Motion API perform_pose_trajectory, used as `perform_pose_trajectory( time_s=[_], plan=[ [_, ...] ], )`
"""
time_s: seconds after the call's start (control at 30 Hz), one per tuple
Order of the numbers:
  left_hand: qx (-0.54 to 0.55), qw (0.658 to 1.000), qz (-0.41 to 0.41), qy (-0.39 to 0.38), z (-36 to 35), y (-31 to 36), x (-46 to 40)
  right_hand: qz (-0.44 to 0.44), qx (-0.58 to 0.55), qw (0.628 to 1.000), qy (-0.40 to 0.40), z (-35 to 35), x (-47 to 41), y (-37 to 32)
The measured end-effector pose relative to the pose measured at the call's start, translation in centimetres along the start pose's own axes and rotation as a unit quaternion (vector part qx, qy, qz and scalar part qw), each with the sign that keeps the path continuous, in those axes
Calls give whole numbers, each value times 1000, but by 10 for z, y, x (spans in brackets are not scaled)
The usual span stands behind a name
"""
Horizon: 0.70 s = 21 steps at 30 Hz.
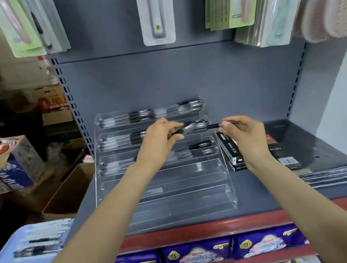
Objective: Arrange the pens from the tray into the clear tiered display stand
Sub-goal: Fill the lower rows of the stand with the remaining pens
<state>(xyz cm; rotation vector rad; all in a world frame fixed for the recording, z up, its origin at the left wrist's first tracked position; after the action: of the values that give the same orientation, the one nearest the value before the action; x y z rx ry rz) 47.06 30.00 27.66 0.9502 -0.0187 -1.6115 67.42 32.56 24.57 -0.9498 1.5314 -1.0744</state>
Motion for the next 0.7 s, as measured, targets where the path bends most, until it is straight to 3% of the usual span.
perform_pose_trajectory(
  time_s=[0.3,0.7],
  plan=[
    [-30,992,32,-121,-69,-13,-9,-31,-38,997,55,20,-21,16],
    [-129,980,44,-145,-48,-45,-10,-44,-59,997,22,6,-16,24]
  ],
)
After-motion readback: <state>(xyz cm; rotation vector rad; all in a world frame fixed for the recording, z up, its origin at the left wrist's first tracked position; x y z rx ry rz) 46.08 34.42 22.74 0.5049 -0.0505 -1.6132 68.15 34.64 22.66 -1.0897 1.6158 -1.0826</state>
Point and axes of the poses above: each hand's wrist, its own x-axis away from the middle knuckle, its own z-axis out of the back of the hand, y = z × x, the point moved 10 cm from there along -x, towards the middle knuckle, and after that the axes turned 6 degrees about y, right-handed, at the moved point
